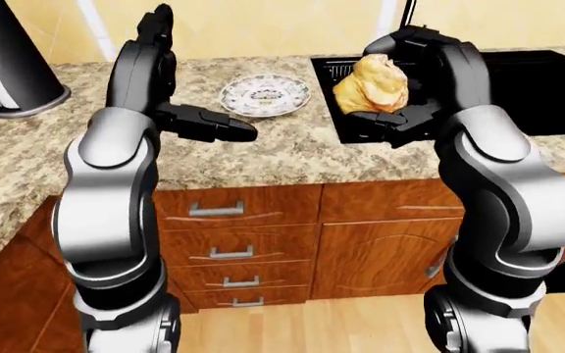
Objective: Place the pastries on the plates.
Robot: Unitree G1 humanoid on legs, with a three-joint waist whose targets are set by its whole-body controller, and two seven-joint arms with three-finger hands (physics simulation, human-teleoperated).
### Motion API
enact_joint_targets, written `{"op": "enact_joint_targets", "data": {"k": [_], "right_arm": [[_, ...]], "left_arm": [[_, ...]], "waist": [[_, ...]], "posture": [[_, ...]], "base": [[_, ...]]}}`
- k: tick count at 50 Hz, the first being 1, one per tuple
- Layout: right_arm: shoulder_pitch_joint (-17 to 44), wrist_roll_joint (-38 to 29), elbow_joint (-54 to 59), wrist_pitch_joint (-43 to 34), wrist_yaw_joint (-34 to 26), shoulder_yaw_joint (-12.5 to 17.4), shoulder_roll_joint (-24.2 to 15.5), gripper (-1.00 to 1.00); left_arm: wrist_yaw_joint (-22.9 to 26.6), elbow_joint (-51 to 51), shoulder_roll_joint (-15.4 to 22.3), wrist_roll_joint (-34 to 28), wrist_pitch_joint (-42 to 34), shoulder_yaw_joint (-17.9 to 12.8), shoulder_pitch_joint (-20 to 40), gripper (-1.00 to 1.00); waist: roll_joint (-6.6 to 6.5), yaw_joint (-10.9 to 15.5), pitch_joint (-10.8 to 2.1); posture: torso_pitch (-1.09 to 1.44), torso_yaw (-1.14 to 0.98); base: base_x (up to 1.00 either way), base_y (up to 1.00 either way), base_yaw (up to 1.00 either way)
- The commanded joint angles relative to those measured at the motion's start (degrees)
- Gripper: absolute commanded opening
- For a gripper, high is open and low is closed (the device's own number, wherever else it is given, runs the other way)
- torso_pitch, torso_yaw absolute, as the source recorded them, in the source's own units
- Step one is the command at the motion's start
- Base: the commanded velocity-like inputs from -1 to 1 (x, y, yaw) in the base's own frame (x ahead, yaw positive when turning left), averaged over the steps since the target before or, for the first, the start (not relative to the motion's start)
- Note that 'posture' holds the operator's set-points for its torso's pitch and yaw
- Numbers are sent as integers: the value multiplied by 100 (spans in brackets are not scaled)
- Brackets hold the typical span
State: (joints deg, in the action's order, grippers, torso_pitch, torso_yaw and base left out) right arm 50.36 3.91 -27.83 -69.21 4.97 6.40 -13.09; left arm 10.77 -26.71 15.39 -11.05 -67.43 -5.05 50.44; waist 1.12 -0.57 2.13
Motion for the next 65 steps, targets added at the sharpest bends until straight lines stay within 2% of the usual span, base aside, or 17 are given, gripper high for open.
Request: {"op": "enact_joint_targets", "data": {"k": [1,5,7,8,10,17,21,22,24,30,34,44,47,48,53,58,65], "right_arm": [[263,19,-245,291,-64,-4,-7,-100],[26,-44,-361,425,-104,-87,82,-100],[25,-64,-354,432,-117,-74,102,-100],[54,-94,-300,484,-137,-90,91,-100],[288,-83,-244,309,-151,-20,76,-100],[56,-125,-304,474,-167,-38,117,-100],[105,-125,-296,432,-171,-23,126,-100],[45,-130,-316,476,-166,-37,143,-100],[29,-134,-322,487,-171,-41,146,-100],[236,-71,-330,273,-149,45,129,-100],[-39,-71,-384,496,-131,-20,166,-100],[266,96,-271,293,-16,136,162,-100],[303,170,-230,307,38,135,148,-100],[309,199,-221,312,62,143,153,-100],[335,289,-202,327,124,116,118,-100],[289,342,-213,352,165,117,93,-100],[255,380,-253,355,206,116,68,-100]], "left_arm": [[-94,-182,84,-105,225,-132,199,100],[-86,-168,112,-93,205,-148,222,100],[-88,-164,116,-87,204,-150,228,100],[-94,-141,114,-88,224,-136,223,100],[-102,-128,115,-85,236,-138,233,100],[-121,-97,85,-93,269,-116,212,100],[-88,-186,98,-98,220,-129,172,100],[-82,-212,109,-103,192,-132,159,100],[-65,-251,107,-105,172,-115,150,100],[-34,-317,106,-119,123,-105,119,100],[-22,-339,103,-140,111,-97,105,100],[5,-257,93,-181,163,-94,123,100],[9,-255,78,-177,176,-101,125,100],[16,-251,91,-181,176,-100,124,100],[13,-208,76,-178,206,-97,146,100],[21,-230,79,-184,204,-89,124,100],[43,-284,88,-207,155,-90,119,100]], "waist": [[20,43,-158],[-312,17,-108],[-760,11,-225],[-467,10,-195],[-504,19,-185],[-132,13,-146],[359,43,-200],[85,13,-142],[216,35,-196],[-95,55,-100],[-615,-37,-238],[-100,99,65],[265,201,-19],[39,178,70],[-38,136,-129],[-248,70,-51],[-255,57,-81]], "posture": [[0,0],[0,0],[0,0],[0,0],[0,0],[0,0],[0,0],[0,0],[0,0],[0,0],[0,0],[0,0],[0,0],[0,0],[0,0],[0,0],[0,0]], "base": [[0,20,0],[0,21,0],[0,22,0],[0,21,0],[0,20,0],[0,21,0],[0,21,0],[0,21,0],[0,21,0],[0,19,0],[0,14,0],[0,7,0],[1,0,0],[0,0,0],[3,0,0],[12,0,0],[15,0,0]]}}
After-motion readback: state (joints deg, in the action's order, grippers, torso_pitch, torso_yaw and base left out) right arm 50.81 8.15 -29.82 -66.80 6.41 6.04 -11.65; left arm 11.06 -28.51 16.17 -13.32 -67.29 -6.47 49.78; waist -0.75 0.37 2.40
